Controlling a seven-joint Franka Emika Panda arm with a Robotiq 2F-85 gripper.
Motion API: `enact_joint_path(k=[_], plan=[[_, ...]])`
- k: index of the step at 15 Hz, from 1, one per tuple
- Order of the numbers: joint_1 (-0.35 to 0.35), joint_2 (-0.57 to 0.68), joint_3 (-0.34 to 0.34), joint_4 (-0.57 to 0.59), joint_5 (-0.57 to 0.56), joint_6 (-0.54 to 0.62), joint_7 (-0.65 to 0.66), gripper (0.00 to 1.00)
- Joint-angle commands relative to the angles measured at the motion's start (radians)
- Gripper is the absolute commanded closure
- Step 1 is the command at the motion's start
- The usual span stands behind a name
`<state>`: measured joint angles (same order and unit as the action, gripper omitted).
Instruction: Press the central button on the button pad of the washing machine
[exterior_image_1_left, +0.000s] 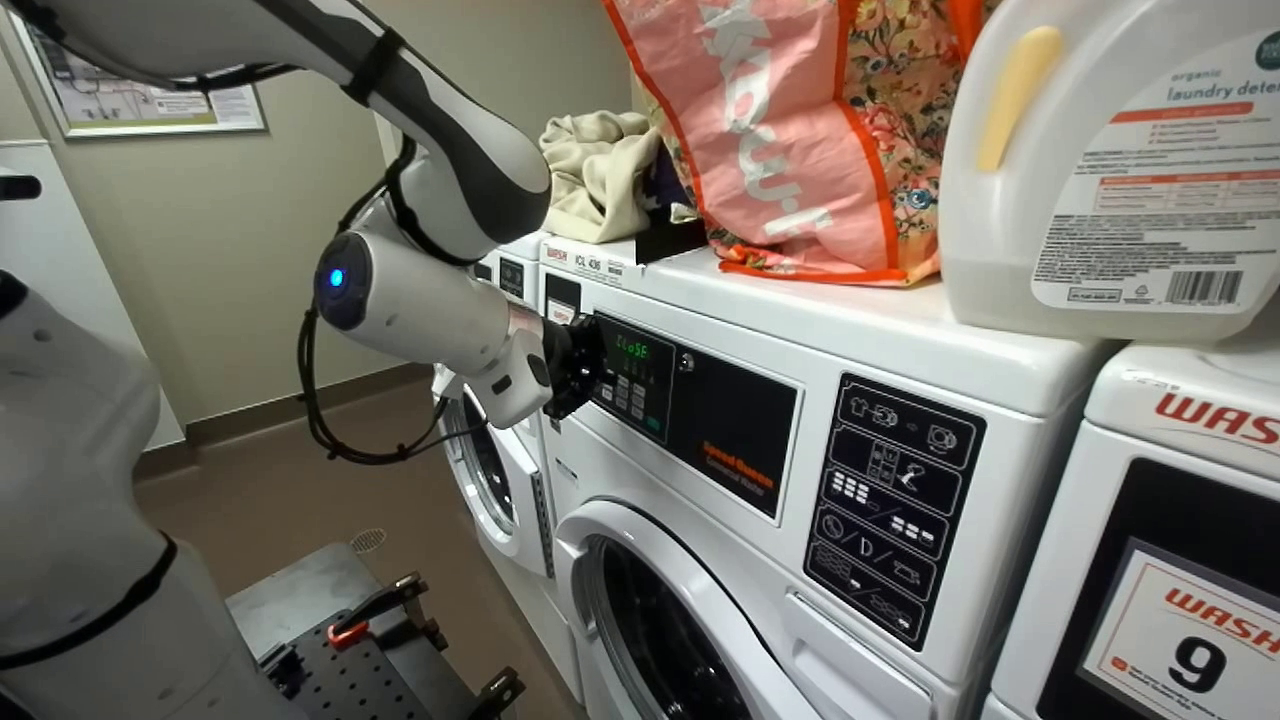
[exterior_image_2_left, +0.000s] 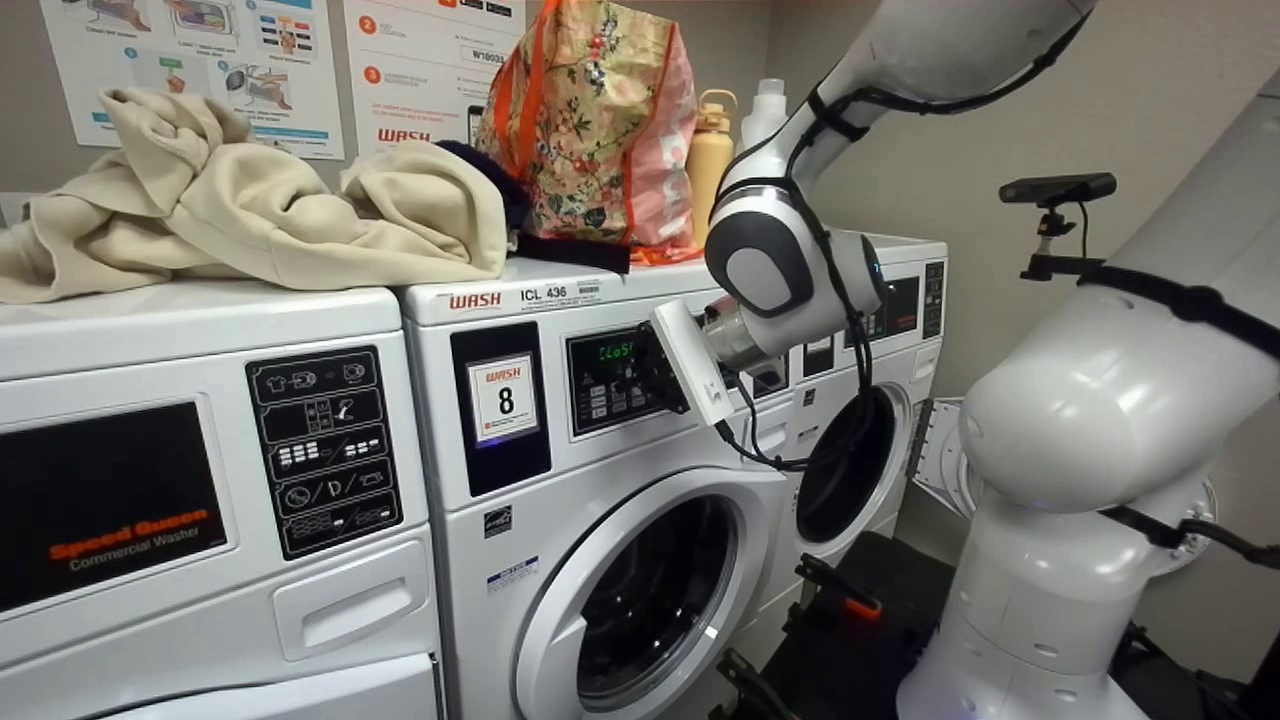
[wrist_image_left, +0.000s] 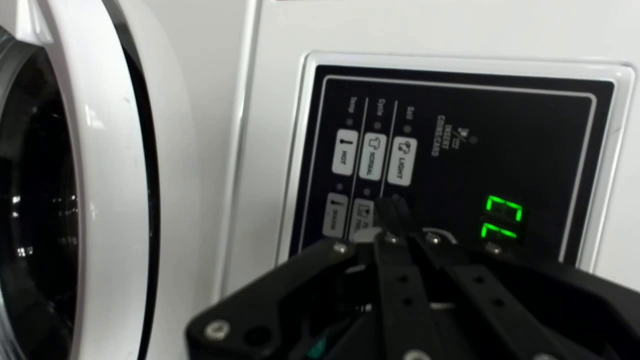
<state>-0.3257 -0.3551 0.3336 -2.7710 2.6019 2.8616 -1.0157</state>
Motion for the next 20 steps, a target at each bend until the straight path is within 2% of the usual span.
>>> enact_joint_path(k=[1, 6, 12, 15, 20], plan=[[0.034, -0.034, -0.022, -0.01, 0.0, 0.035, 0.011, 1.0], [0.054, -0.037, -0.058, -0.008, -0.001, 0.102, -0.009, 1.0], [0.088, -0.026, -0.1, -0.005, -0.001, 0.108, -0.012, 1.0], [0.093, 0.0, -0.1, -0.001, -0.001, 0.101, -0.014, 1.0], [0.054, 0.086, -0.066, 0.031, -0.001, 0.072, -0.02, 1.0]])
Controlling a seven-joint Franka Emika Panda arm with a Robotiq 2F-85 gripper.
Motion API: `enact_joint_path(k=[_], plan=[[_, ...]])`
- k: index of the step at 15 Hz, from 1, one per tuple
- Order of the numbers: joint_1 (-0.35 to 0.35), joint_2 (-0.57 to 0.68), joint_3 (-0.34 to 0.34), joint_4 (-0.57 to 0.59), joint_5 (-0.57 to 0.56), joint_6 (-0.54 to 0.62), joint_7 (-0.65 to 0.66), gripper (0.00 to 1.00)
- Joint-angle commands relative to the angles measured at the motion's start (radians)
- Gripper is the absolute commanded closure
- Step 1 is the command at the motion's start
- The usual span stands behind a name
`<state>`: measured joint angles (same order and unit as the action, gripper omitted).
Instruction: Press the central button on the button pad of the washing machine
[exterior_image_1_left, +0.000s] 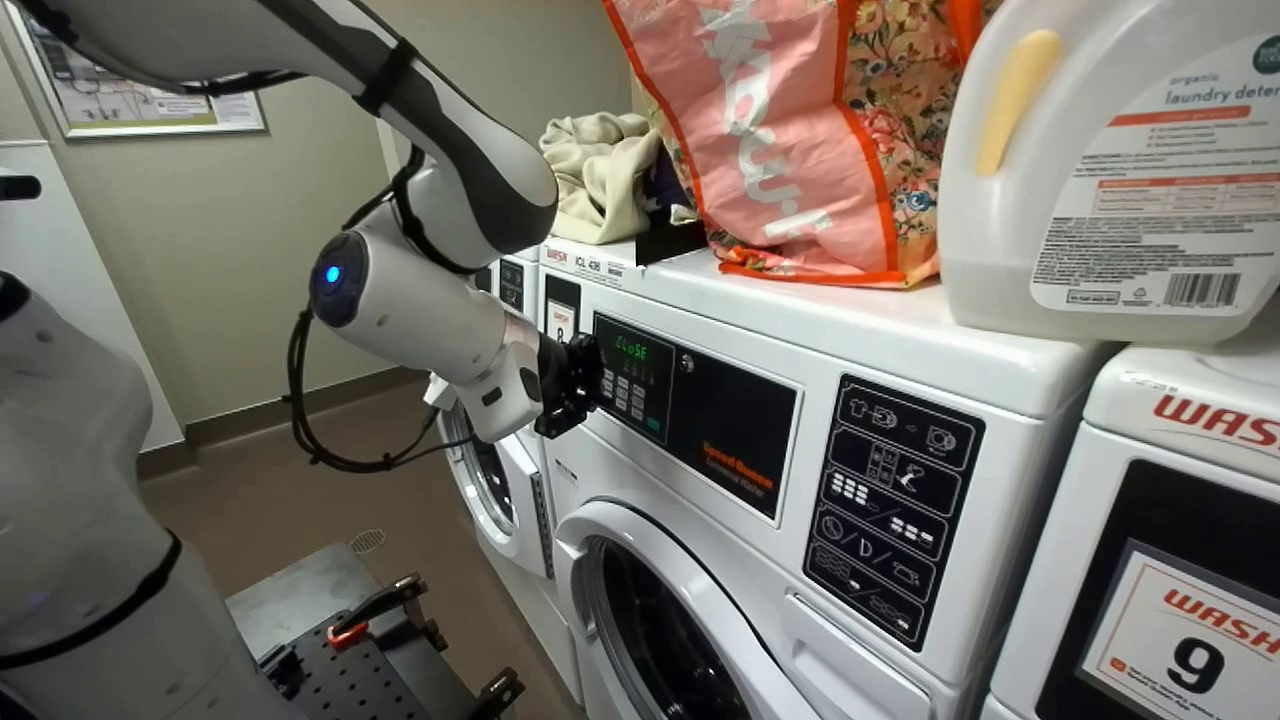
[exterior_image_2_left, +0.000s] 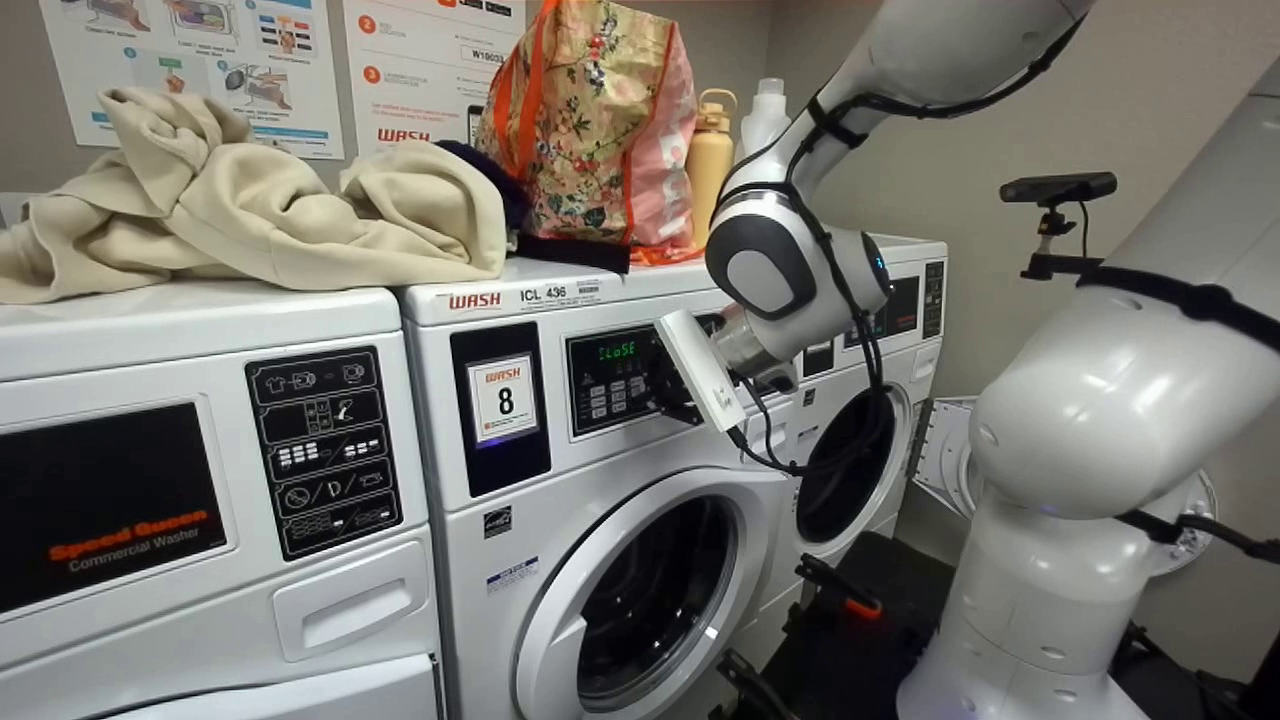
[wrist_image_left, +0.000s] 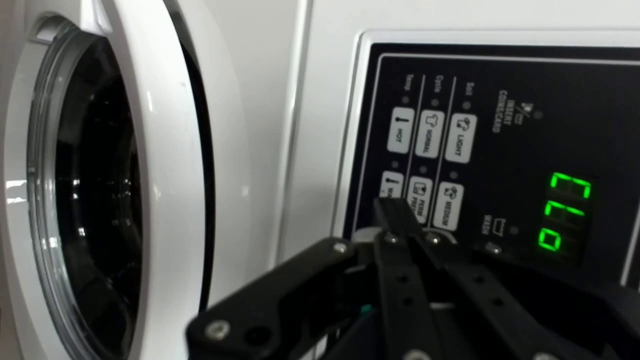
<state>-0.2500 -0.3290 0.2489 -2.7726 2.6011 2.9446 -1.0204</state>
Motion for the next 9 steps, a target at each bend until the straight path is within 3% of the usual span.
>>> enact_joint_path(k=[1, 9], plan=[[-0.024, 0.082, 0.024, 0.046, 0.0, -0.011, -0.015, 1.0], [-0.142, 0.182, 0.121, 0.181, 0.0, 0.056, -0.056, 1.0]])
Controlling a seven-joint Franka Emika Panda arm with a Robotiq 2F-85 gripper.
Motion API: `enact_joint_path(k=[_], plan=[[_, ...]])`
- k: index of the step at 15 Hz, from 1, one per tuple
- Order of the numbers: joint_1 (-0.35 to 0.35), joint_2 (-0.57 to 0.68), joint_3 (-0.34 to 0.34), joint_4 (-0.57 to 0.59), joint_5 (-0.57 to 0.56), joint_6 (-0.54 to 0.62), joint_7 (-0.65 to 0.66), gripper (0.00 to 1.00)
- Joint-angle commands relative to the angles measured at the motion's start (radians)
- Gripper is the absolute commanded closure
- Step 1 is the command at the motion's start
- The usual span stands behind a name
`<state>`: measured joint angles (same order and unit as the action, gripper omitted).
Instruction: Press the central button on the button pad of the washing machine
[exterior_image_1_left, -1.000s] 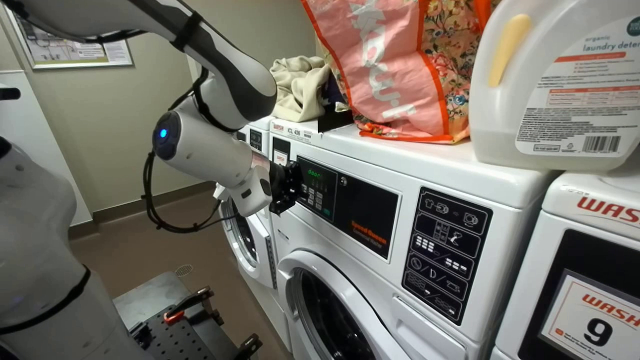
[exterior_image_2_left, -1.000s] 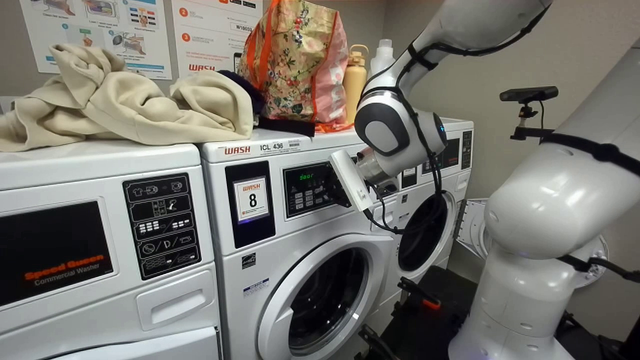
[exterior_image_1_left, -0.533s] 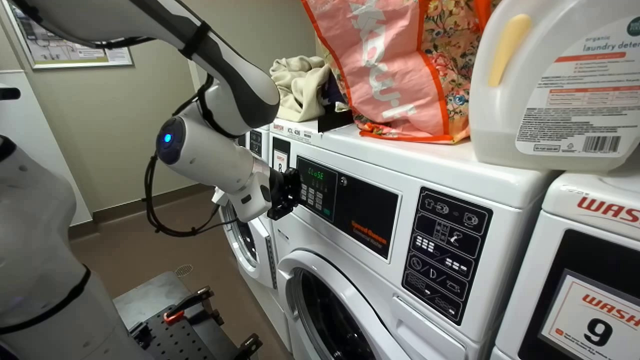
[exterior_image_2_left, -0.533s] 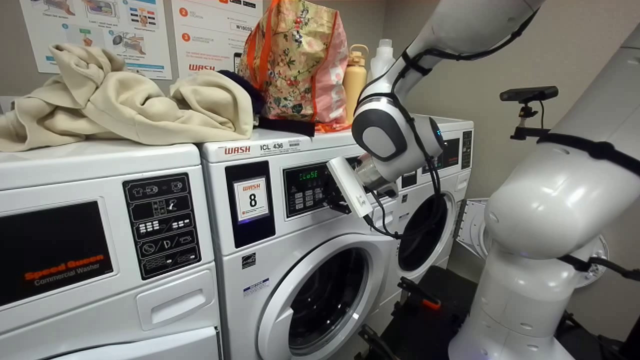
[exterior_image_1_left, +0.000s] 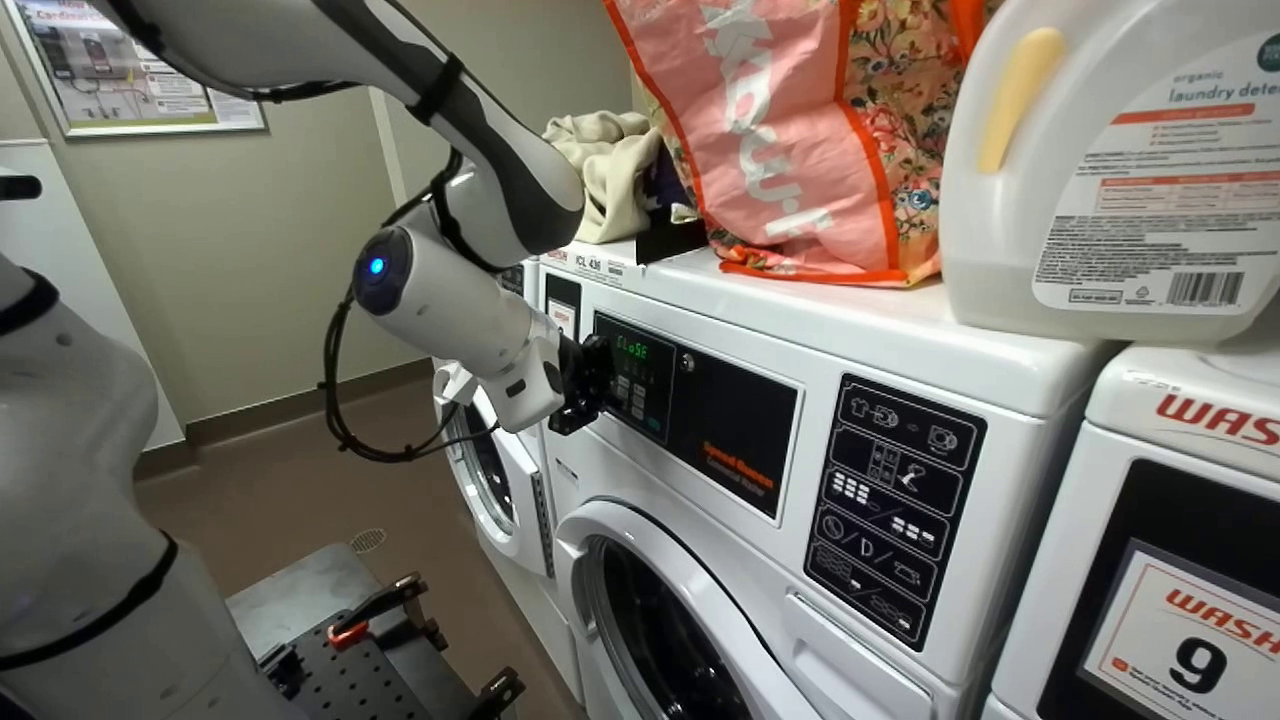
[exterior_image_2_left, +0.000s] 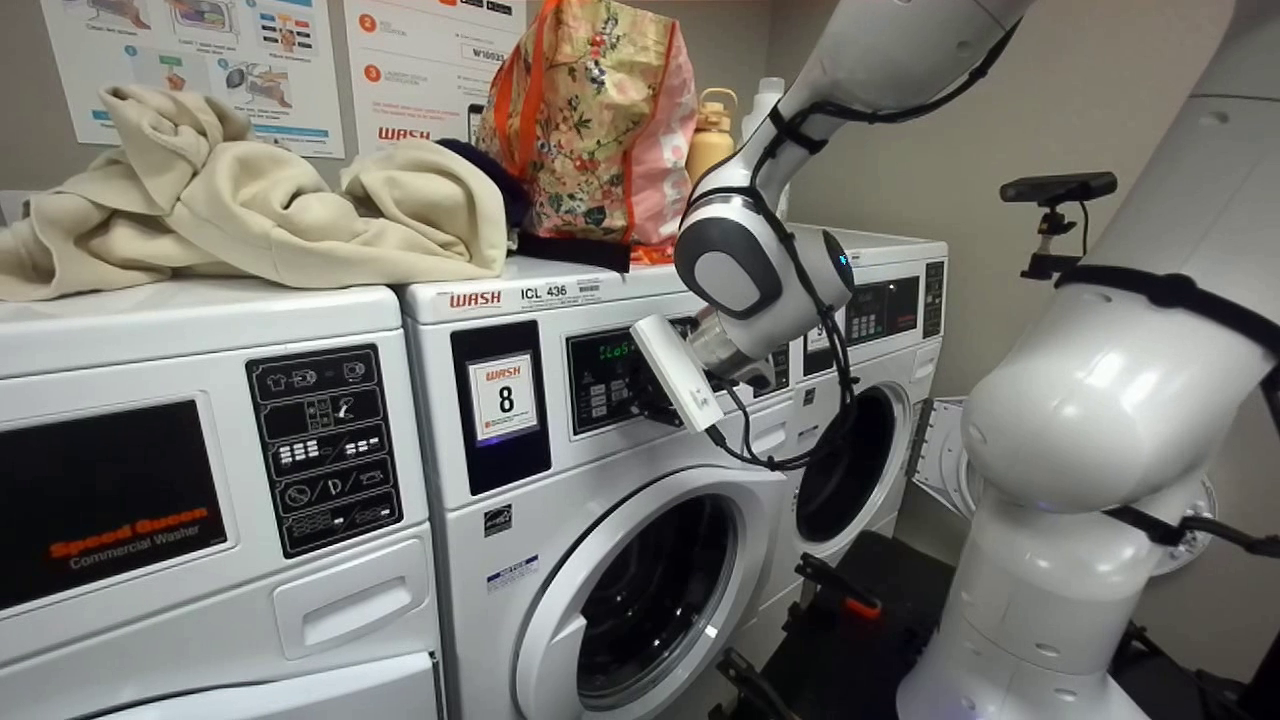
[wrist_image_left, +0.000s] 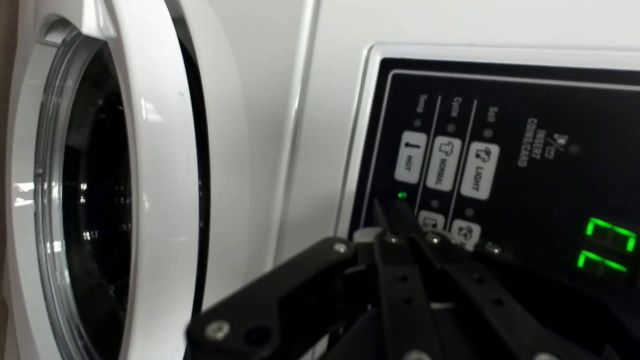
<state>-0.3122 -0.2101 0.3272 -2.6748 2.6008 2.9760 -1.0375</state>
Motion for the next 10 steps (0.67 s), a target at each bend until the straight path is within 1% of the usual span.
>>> enact_joint_path(k=[1, 3, 6, 8, 10], plan=[[-0.093, 0.066, 0.06, 0.085, 0.0, 0.029, -0.038, 1.0], [-0.118, 0.057, 0.092, 0.074, 0.0, 0.035, -0.033, 1.0], [-0.138, 0.023, 0.116, 0.043, 0.0, 0.021, -0.017, 1.0], [-0.138, 0.005, 0.121, 0.026, 0.0, 0.013, -0.007, 1.0], [-0.121, -0.008, 0.111, 0.009, 0.0, 0.003, 0.002, 1.0]])
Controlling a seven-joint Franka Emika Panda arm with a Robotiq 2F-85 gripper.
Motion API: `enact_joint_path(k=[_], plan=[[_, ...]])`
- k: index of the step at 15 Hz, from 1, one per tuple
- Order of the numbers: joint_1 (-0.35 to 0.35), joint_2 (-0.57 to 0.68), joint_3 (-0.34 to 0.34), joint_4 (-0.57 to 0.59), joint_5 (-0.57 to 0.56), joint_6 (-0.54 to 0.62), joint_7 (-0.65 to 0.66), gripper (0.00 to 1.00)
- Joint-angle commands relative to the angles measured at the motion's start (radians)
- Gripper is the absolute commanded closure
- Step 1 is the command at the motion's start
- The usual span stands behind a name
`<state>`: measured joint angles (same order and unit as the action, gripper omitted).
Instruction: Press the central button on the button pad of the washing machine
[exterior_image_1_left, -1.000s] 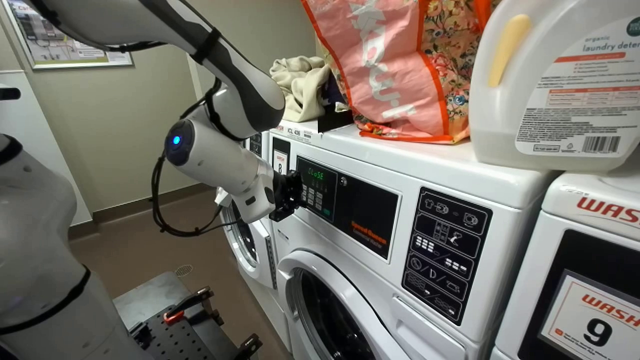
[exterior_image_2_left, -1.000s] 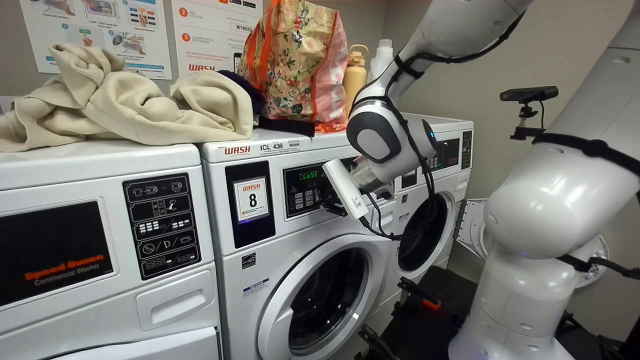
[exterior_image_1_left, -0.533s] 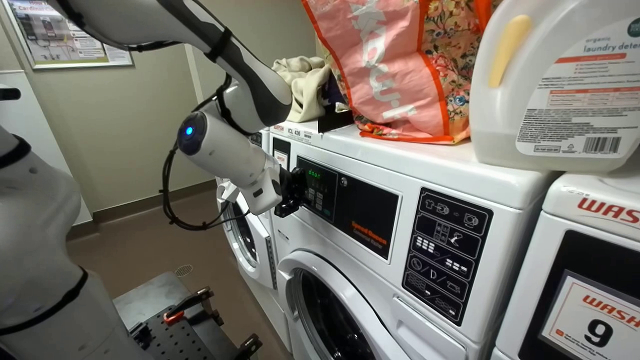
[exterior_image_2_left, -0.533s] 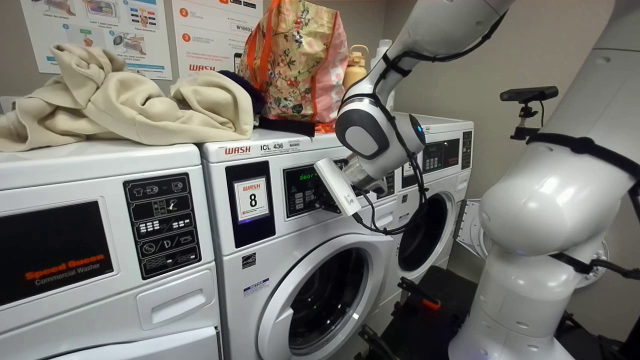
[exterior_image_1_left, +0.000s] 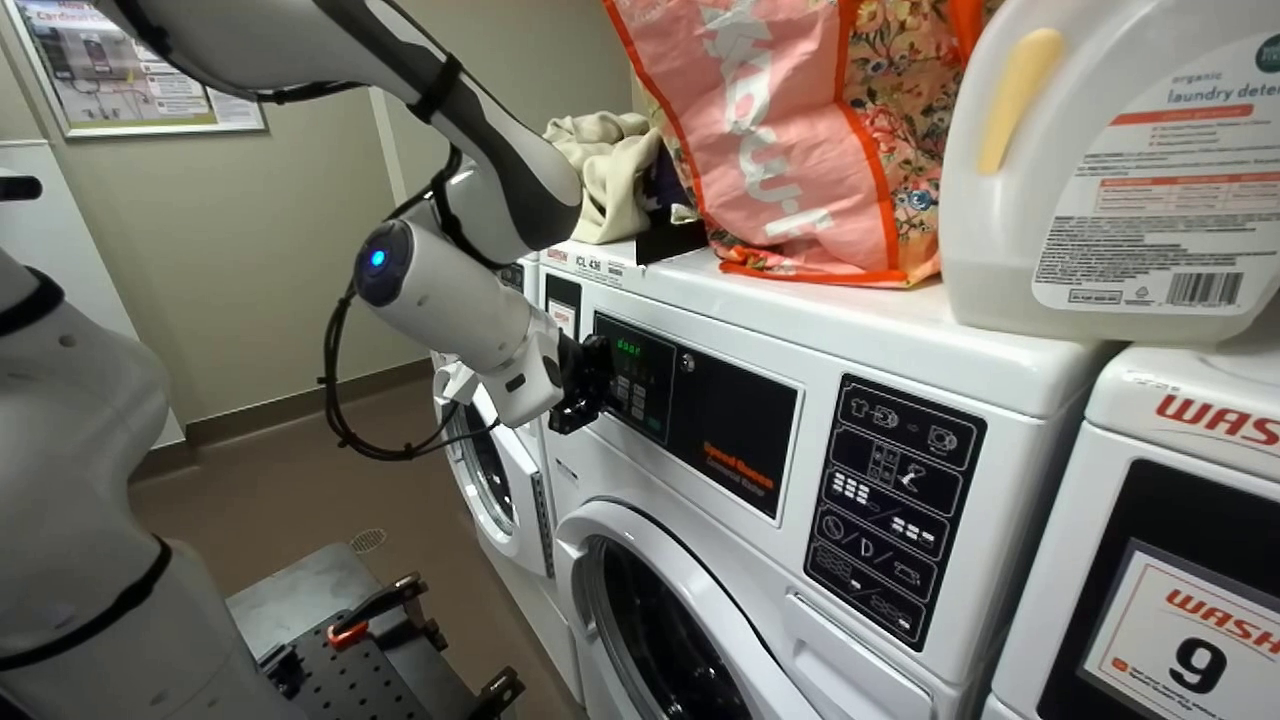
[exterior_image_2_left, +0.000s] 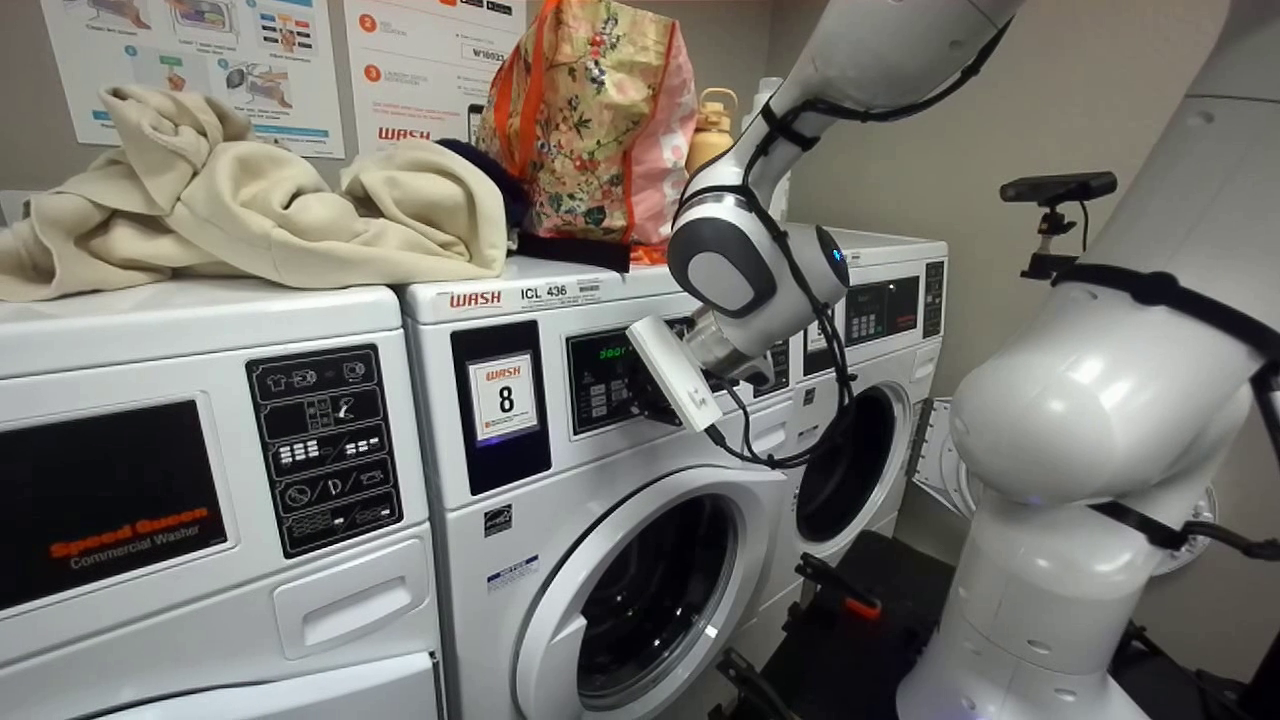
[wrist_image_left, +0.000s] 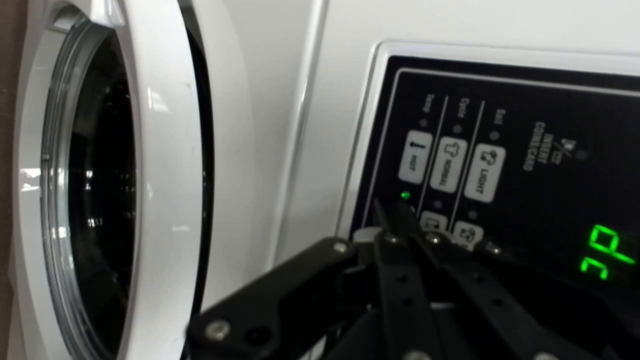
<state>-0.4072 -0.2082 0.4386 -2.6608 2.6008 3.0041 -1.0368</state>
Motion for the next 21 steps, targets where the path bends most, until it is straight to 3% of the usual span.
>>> enact_joint_path(k=[1, 6, 11, 12, 21], plan=[[-0.017, -0.019, -0.006, -0.015, 0.0, -0.029, 0.005, 1.0], [0.016, -0.093, -0.05, -0.087, -0.018, -0.073, 0.036, 1.0], [0.055, -0.195, -0.136, -0.184, -0.075, -0.1, 0.063, 1.0], [0.084, -0.14, -0.176, -0.118, -0.07, -0.081, 0.033, 1.0], [0.368, -0.22, -0.435, -0.146, -0.23, -0.099, 0.092, 1.0]])
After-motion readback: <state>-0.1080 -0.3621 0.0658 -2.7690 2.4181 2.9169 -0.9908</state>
